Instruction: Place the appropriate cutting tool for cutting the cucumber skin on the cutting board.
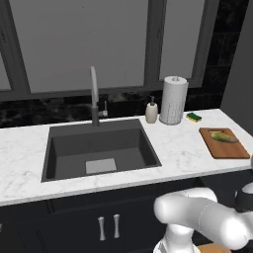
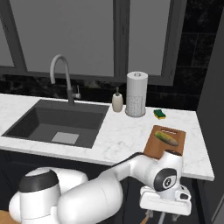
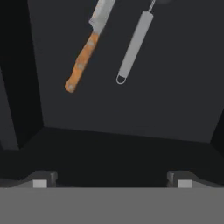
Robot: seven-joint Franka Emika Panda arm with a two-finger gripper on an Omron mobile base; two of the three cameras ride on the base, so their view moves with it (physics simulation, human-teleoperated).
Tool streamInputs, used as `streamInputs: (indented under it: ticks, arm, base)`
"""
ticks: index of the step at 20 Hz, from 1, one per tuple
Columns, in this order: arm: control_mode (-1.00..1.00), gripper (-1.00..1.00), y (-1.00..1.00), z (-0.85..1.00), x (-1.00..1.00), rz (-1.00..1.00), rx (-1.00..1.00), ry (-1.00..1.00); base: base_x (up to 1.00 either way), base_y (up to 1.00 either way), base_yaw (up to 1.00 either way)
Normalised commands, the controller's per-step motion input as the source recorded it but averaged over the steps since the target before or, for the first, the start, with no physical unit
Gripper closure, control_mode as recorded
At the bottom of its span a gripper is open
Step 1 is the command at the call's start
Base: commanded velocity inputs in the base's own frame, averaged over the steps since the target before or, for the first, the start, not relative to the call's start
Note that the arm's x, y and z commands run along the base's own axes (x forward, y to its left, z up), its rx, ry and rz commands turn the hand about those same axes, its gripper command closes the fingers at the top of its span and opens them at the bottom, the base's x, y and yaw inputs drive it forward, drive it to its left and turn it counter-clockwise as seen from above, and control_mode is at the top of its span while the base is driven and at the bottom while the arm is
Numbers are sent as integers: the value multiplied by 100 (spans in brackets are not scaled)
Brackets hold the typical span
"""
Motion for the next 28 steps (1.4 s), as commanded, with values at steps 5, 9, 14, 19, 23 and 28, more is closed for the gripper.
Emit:
streamInputs:
  ticks: [5,9,14,19,23,28]
  arm:
    - [-100,-100,-12,-7,49,-4,1,-9]
    - [-100,-100,0,-34,61,-7,0,1]
    - [-100,-100,0,-45,36,-10,0,1]
    - [-100,-100,-1,-39,2,-14,0,0]
    - [-100,-100,-1,-26,0,-9,0,0]
    - [-100,-100,-5,-22,0,-4,0,0]
  base:
    - [0,0,0]
    - [0,0,0]
    - [0,0,0]
    - [0,0,0]
    - [0,0,0]
    - [0,0,0]
